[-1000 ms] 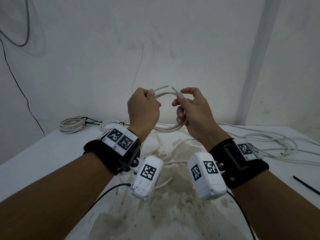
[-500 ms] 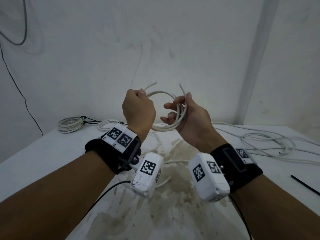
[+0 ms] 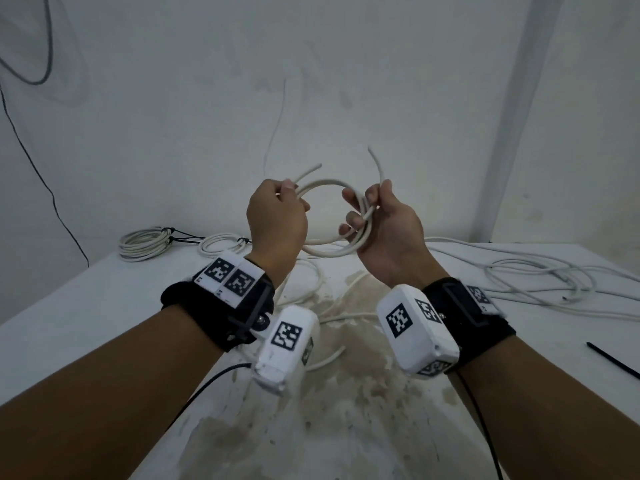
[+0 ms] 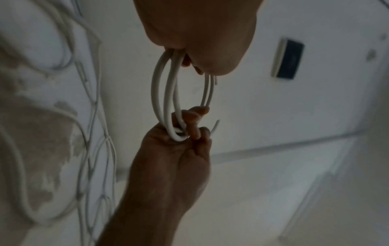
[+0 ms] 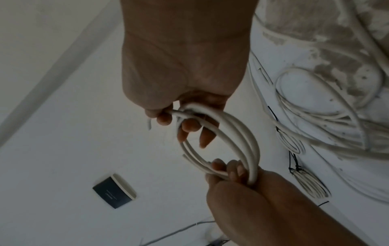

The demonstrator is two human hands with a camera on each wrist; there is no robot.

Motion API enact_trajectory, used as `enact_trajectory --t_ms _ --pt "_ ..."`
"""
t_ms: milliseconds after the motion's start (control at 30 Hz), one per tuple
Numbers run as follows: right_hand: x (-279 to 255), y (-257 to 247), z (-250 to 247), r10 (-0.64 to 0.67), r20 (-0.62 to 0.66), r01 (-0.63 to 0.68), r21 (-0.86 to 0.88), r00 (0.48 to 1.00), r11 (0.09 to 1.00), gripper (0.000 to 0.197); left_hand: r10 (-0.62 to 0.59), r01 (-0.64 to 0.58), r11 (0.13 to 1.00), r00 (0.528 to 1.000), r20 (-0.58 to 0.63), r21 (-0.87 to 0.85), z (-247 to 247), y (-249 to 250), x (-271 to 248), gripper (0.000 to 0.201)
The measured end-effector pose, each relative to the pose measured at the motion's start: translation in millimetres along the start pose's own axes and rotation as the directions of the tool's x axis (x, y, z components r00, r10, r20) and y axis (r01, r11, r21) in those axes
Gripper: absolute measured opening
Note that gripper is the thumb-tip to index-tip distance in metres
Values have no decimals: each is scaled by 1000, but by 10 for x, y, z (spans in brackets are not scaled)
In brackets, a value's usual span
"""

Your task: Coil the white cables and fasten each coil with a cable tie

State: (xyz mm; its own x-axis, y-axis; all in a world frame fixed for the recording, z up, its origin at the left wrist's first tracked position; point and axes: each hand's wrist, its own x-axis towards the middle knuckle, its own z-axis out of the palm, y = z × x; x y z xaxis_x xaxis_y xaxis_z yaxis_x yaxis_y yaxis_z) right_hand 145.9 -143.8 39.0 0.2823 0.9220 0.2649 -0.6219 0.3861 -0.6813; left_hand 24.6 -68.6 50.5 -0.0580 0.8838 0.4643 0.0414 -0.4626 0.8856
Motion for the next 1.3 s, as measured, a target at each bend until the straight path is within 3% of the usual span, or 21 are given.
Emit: enact_trajectory --t_ms 67,100,267,433,600,733,767,833,933,1033,1133,1300 --pt "-5 -6 -40 16 -4 -16 28 1000 999 47 -127 127 990 992 11 -63 0 -9 11 28" --pt "-1 -9 -56 22 -10 -22 42 1000 999 47 -132 133 989 991 19 -66 -7 -2 2 28" --pt "43 -28 -51 25 -85 -20 55 996 998 46 90 -89 996 993 80 -15 -25 21 -128 23" --pt "47 -13 -54 4 -106 -15 -105 994 994 43 -127 140 984 985 120 -110 -27 -19 -47 26" --pt "88 -117 -78 32 -65 -47 -240 997 970 44 134 -145 987 981 144 67 -38 -51 -118 23" --pt "66 -226 -92 93 43 -66 -430 995 900 41 206 -236 962 958 199 140 -67 -127 -94 23" --pt "58 -240 -87 105 72 -59 -474 992 878 40 174 -202 972 962 209 123 -62 -126 -91 23" --pt "52 -235 -92 100 91 -39 -520 991 854 40 6 -5 1000 975 223 -8 -18 -100 -80 23" --pt "50 -170 -129 39 47 -14 -457 998 890 39 -227 303 904 938 262 -300 50 -14 -61 24" --pt "35 -84 -147 -20 -16 15 -305 1000 952 36 -279 359 859 926 255 -364 83 36 -35 24" --pt "60 -26 -94 -68 -99 45 -219 993 975 30 -236 308 885 943 235 -350 102 73 -47 22" --pt "77 34 -18 -100 -221 47 -234 970 971 25 -22 54 988 977 212 -143 46 155 -33 22"
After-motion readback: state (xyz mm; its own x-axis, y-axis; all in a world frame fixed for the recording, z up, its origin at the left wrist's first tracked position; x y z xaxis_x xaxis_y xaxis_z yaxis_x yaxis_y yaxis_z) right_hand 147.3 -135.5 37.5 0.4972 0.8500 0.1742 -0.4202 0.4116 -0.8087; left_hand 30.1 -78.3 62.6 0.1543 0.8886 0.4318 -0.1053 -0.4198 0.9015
